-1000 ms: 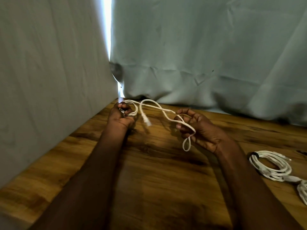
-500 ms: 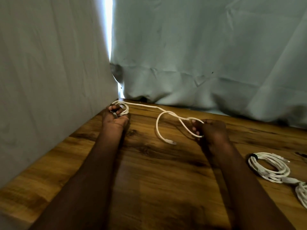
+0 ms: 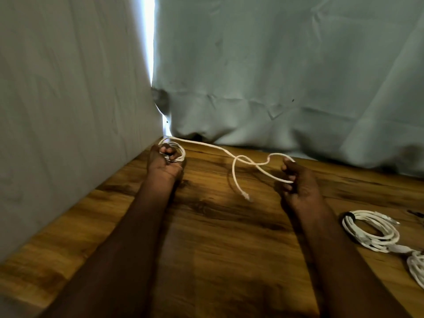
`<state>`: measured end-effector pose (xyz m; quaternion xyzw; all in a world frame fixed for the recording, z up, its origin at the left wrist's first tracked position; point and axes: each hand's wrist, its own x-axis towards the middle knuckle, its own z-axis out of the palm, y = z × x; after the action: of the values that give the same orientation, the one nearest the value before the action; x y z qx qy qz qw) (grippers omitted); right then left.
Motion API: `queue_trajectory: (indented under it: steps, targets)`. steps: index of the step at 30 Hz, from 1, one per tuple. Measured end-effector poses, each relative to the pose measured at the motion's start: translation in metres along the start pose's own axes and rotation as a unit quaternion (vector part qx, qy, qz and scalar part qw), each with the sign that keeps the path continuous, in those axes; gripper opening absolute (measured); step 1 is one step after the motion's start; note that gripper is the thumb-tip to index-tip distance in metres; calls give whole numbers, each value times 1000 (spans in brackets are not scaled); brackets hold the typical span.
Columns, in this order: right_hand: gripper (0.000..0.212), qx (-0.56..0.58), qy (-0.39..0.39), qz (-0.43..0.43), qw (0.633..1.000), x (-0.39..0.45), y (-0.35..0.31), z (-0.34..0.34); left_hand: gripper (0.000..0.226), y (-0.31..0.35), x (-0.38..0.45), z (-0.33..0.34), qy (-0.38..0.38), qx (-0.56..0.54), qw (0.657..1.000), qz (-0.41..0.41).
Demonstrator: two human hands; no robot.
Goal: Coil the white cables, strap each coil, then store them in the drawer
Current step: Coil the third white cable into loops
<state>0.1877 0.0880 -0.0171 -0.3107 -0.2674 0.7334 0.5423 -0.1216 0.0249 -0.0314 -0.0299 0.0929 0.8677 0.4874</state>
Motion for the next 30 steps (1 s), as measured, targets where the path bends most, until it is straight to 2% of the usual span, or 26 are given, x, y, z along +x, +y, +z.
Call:
queue_trajectory:
  steps: [2,3,4,5,6,7,8,9,11,12,15,17,19,20,23,25,28,29,30]
  targets:
    - [40,-127,67,-67,987,4,5,8,42,-15,-9,13,-11,109,994,16]
    - [55,-207,101,-110,967,5,8,10,40,-24,-15,20,-5,172,984,41]
    - [65,-329,131,-148,923,4,11,12,38,-34,-21,25,6,233,970,74]
    - [71,-474,151,-177,849,2,12,13,38,-43,-29,28,13,288,951,110]
    - [70,-582,167,-201,770,-1,12,15,39,-52,-35,30,6,335,932,139]
    - [61,-640,177,-241,708,-7,11,18,41,-59,-41,31,-10,376,912,162]
    - [48,-643,174,-289,688,-12,9,23,43,-65,-46,32,-27,412,893,179]
    - [38,-607,159,-343,699,-17,6,28,44,-70,-50,32,-37,438,878,188]
    - [34,-480,107,-445,748,-25,3,35,47,-75,-56,33,-31,456,867,199]
    - [30,-440,74,-491,748,-33,1,40,46,-77,-60,34,-20,460,862,211]
    - [18,-460,-84,-577,670,-56,10,57,41,-83,-69,37,5,474,840,264]
    - [15,-506,-188,-587,603,-68,29,68,38,-85,-70,37,0,487,822,296]
    - [17,-554,-234,-577,553,-69,49,72,43,-81,-66,36,-10,513,800,312]
    - [18,-573,-239,-558,550,-67,54,72,48,-79,-63,36,-12,528,790,310]
    - [21,-622,-255,-422,608,-58,49,66,52,-74,-57,35,4,559,770,309]
    - [33,-644,-244,-315,653,-61,48,62,51,-72,-56,35,6,549,779,303]
    - [51,-585,-193,-245,749,-61,57,64,50,-74,-59,35,0,543,794,272]
    - [52,-573,-175,-240,764,-58,60,64,49,-74,-62,36,-5,537,804,254]
    - [48,-578,-164,-240,762,-55,60,64,50,-75,-63,36,-13,537,808,242]
